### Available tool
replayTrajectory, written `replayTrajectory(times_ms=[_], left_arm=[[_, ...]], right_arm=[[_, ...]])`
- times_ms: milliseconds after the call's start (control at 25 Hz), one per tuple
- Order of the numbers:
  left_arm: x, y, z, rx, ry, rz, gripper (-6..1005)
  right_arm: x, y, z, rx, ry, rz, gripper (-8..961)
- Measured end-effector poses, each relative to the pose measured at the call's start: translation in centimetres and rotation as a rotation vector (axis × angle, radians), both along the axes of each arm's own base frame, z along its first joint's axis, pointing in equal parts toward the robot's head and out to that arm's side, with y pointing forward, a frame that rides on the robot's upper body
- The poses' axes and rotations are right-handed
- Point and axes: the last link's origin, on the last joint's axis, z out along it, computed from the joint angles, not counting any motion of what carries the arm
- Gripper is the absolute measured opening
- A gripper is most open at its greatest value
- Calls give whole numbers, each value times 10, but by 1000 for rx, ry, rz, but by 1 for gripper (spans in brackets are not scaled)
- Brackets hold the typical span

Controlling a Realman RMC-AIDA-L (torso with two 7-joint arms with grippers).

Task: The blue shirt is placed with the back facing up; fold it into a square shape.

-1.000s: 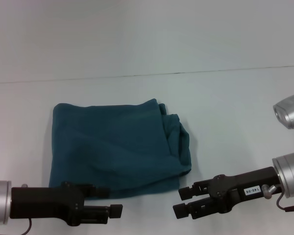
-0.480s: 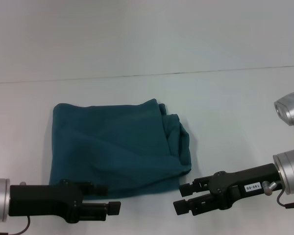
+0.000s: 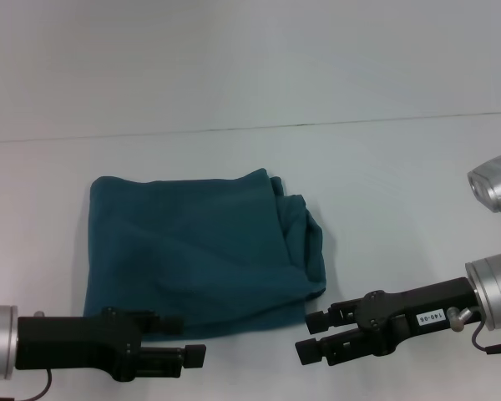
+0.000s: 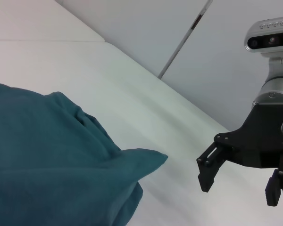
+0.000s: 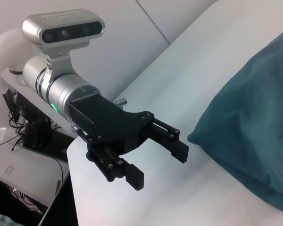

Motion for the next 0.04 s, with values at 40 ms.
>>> replayTrajectory(times_ms=[40], left_arm=[[0,0,0,0,0,0,763]], right_arm=[[0,0,0,0,0,0,831]])
